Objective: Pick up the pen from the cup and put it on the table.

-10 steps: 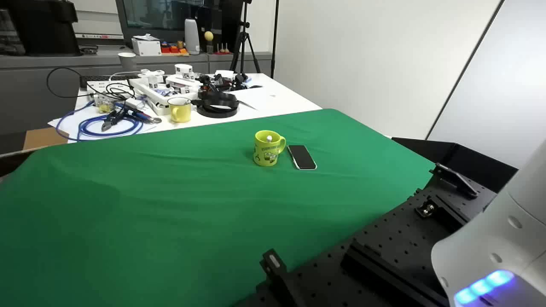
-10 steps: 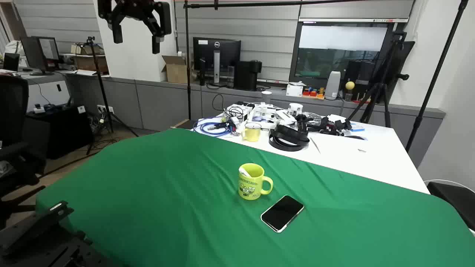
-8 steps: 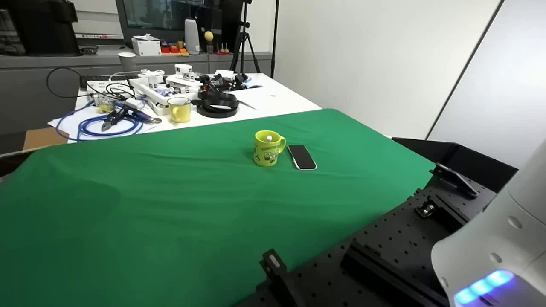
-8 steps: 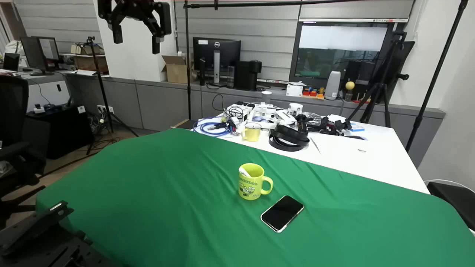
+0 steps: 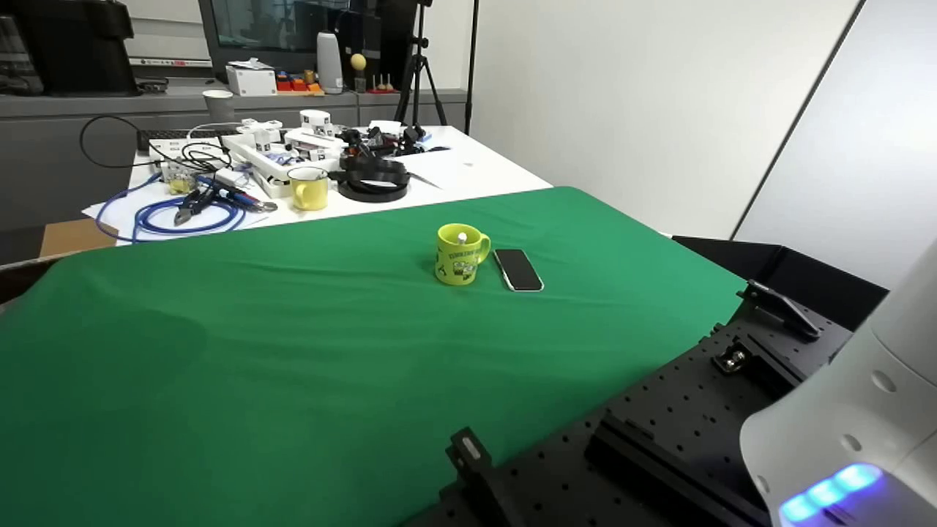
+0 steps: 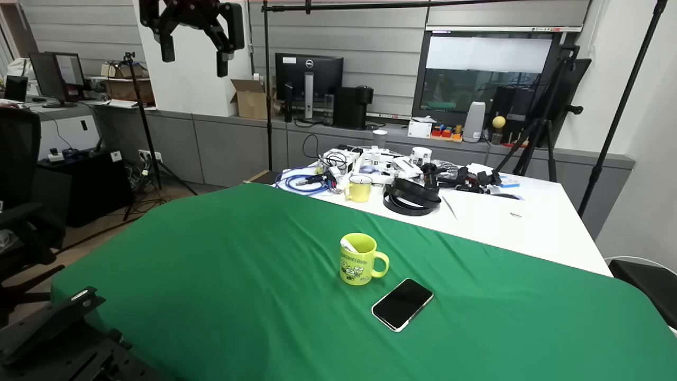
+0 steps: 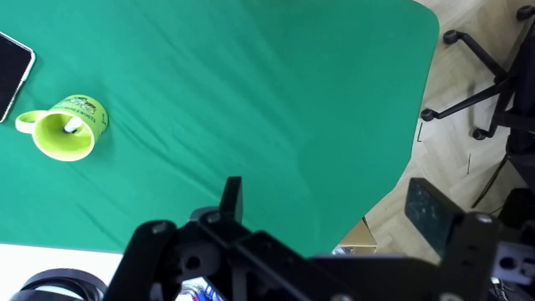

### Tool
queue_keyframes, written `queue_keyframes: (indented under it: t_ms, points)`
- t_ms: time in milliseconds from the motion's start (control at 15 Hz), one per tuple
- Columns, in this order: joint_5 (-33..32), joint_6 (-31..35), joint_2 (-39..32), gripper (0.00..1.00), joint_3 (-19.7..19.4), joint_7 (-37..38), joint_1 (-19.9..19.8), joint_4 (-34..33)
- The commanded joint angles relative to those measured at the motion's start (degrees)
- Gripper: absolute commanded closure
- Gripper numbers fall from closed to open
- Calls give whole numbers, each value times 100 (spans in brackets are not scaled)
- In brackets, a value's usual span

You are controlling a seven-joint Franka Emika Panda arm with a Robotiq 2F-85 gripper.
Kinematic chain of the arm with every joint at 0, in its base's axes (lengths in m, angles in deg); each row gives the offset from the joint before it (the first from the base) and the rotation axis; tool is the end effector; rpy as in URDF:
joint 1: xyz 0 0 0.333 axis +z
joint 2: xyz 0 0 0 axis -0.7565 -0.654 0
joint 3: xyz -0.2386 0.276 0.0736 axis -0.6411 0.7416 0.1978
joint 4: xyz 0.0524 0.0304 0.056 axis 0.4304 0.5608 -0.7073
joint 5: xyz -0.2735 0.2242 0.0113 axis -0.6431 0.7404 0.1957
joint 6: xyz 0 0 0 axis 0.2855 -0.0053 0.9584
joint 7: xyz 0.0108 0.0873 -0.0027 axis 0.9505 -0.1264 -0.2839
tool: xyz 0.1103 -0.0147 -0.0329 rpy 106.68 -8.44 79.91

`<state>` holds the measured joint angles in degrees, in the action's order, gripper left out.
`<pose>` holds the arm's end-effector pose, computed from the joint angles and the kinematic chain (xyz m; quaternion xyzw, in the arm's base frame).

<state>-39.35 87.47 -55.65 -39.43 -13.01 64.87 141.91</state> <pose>0.3442 0.1591 0.5137 -0.9832 -0.1314 -0.0618 0.1110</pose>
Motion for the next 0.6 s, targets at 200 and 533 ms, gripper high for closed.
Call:
queue_keyframes:
  t_ms: [200,533]
  points:
    - [-22,-15,-390,0,-303,-139,-452,-184]
    - [74,-182,-1339,0,-1040,-673,-1179,-803]
